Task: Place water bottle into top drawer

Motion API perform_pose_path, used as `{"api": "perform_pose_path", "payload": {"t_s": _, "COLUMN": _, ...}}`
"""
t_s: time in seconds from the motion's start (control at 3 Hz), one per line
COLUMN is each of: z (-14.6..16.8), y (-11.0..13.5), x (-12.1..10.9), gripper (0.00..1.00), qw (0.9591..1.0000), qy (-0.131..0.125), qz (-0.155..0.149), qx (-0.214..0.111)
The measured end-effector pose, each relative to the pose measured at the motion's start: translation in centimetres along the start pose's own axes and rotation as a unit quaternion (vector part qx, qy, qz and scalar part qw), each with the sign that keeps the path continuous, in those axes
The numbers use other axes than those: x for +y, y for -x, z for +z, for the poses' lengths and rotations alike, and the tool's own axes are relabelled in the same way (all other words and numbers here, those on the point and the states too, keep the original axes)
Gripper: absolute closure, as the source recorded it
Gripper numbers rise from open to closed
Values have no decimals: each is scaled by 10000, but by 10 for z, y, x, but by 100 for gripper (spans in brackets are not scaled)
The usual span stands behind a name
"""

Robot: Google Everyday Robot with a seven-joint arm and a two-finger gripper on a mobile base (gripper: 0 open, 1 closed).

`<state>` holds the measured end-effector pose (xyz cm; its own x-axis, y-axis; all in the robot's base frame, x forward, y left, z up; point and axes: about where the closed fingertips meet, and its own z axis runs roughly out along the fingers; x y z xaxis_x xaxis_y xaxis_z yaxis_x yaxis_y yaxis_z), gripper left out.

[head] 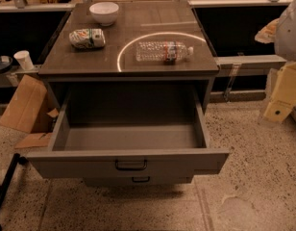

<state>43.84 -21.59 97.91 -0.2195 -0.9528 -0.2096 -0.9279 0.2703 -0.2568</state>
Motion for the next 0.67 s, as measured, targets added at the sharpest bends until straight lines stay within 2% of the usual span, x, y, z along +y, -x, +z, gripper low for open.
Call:
{"api": "perform_pose_path", "payload": {"t_s": 0.33, "z": 0, "y": 0, "x": 0, "gripper": 0, "qw": 10000, "qy": -1, "qz": -2, "qx": -2}}
{"api": "perform_pose_path", "payload": {"t_s": 0.67, "z": 12, "y": 17, "x": -22, "gripper": 0, "qw": 9994, "qy": -78, "qz": -242, "qx": -214}}
